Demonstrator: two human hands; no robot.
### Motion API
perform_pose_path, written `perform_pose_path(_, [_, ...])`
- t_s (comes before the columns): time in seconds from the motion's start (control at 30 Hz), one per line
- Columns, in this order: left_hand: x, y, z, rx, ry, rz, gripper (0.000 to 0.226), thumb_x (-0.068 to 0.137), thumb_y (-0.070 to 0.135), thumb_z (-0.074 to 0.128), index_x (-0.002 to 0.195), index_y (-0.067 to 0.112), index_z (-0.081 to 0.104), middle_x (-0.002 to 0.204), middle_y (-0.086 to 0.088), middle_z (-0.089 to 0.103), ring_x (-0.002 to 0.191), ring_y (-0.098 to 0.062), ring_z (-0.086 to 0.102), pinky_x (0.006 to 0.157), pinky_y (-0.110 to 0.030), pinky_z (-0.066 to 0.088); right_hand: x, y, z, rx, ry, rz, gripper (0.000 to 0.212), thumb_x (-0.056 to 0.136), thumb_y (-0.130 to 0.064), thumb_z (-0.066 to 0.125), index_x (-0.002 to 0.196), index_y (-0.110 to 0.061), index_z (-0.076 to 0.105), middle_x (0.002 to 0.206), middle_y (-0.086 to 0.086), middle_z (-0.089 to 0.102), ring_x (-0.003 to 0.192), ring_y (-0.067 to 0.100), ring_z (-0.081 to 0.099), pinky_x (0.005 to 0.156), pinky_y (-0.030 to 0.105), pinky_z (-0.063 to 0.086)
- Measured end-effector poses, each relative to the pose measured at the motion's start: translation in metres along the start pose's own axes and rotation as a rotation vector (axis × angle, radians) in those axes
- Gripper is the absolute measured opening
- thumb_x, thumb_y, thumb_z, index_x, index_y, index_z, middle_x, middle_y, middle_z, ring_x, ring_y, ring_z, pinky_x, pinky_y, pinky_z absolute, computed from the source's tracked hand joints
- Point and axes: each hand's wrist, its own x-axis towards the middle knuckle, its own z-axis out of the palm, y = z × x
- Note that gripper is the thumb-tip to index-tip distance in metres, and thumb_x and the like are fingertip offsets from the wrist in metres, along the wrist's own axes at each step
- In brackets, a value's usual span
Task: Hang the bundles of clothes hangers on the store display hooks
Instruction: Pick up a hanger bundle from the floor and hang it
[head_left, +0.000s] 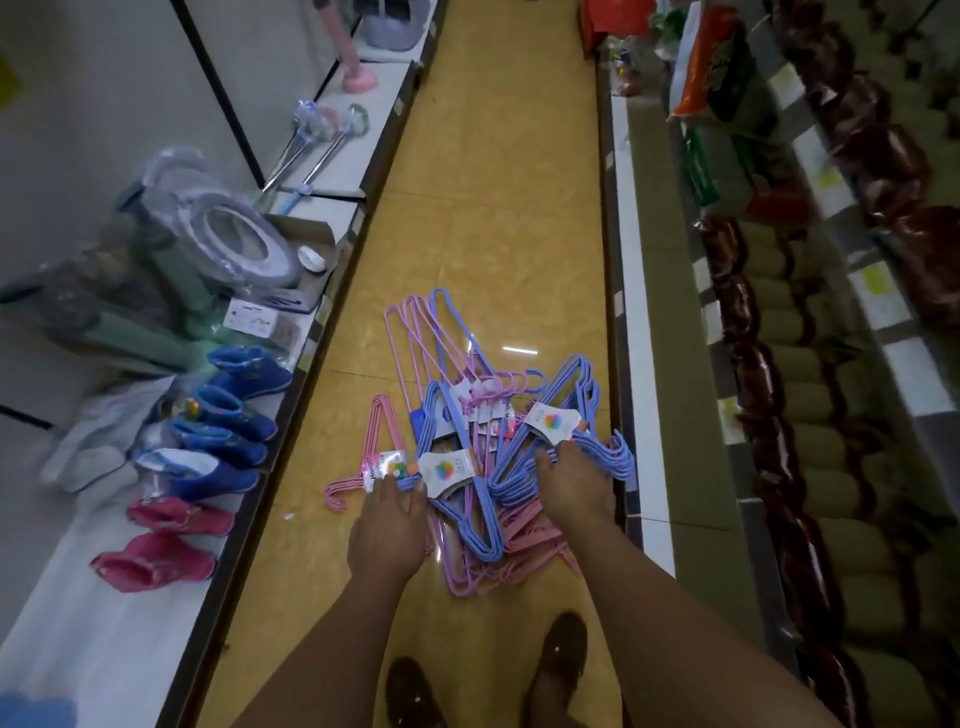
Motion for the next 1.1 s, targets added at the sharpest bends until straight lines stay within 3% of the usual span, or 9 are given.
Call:
perform_pose_path(0.13, [0.049,-0.032,0.057,-0.012,0.020,-0.044,0.060,0.096,0.052,0.030,0.140,0.011,0.039,0.143,-0.011,0.044,0.129,-0.027,0.044,0.103,-0.043,0.040,0.062,0.003,0.048,-0.075,-0.048,-0.047,0.053,0.102,-0.045,0.028,0.138,-0.007,0.040,0.134,0.014,0.051,0.120,0.032,0.049,0.090,0.039,0.043])
perform_pose_path(0.2, [0.075,-0.051,0.093,-0.052,0.036,-0.074,0.062,0.093,0.056,0.029,0.135,0.012,0.044,0.134,-0.011,0.052,0.121,-0.029,0.050,0.097,-0.042,0.044,0.097,0.010,0.080,-0.102,-0.078,-0.067,0.054,0.102,-0.045,0.027,0.139,-0.008,0.038,0.136,0.013,0.050,0.124,0.033,0.046,0.095,0.042,0.040])
perform_pose_path(0.3, [0.113,-0.076,0.144,-0.111,0.042,-0.127,0.049,0.093,0.053,0.032,0.118,0.015,0.051,0.118,-0.010,0.060,0.106,-0.030,0.057,0.086,-0.040,0.047,0.146,0.024,0.132,-0.082,-0.081,-0.107,0.052,0.102,-0.045,0.029,0.134,-0.007,0.042,0.130,0.014,0.053,0.114,0.034,0.052,0.087,0.041,0.044])
perform_pose_path(0.43, [0.162,-0.107,0.213,-0.104,0.038,-0.117,0.039,0.097,0.041,0.038,0.110,0.006,0.051,0.113,-0.017,0.058,0.107,-0.035,0.056,0.087,-0.044,0.046,0.207,0.038,0.205,-0.101,-0.107,-0.163,0.050,0.102,-0.044,0.029,0.134,-0.008,0.042,0.128,0.014,0.055,0.113,0.034,0.054,0.083,0.041,0.043])
perform_pose_path(0.6, [0.221,-0.139,0.284,-0.171,0.041,-0.170,0.052,0.097,0.046,0.037,0.125,0.004,0.046,0.126,-0.019,0.054,0.117,-0.037,0.050,0.094,-0.044,0.043,0.271,0.049,0.281,-0.103,-0.114,-0.211,0.047,0.102,-0.043,0.030,0.128,-0.008,0.047,0.126,0.013,0.056,0.113,0.033,0.054,0.081,0.036,0.040])
perform_pose_path(0.8, [0.259,-0.163,0.332,-0.240,0.118,-0.248,0.051,0.099,0.034,0.039,0.126,-0.008,0.048,0.128,-0.025,0.050,0.119,-0.039,0.046,0.095,-0.040,0.037,0.313,0.056,0.341,-0.148,-0.196,-0.217,0.055,0.102,-0.048,0.022,0.134,-0.009,0.041,0.130,0.016,0.053,0.118,0.034,0.051,0.091,0.041,0.041])
perform_pose_path(1.0, [0.276,-0.171,0.349,-0.515,0.146,-0.399,0.057,0.099,0.037,0.039,0.135,-0.007,0.040,0.135,-0.024,0.049,0.123,-0.038,0.047,0.098,-0.037,0.038,0.320,0.053,0.363,-0.247,-0.208,-0.271,0.054,0.101,-0.049,0.025,0.134,-0.009,0.043,0.132,0.015,0.052,0.121,0.033,0.050,0.093,0.040,0.041])
perform_pose_path(1.1, [0.282,-0.168,0.355,-0.746,0.139,-0.460,0.065,0.095,0.046,0.043,0.139,-0.001,0.037,0.136,-0.020,0.048,0.122,-0.037,0.048,0.102,-0.043,0.041,0.318,0.049,0.368,-0.229,-0.212,-0.241,0.057,0.098,-0.053,0.031,0.133,-0.009,0.042,0.132,0.013,0.053,0.120,0.032,0.052,0.093,0.038,0.041])
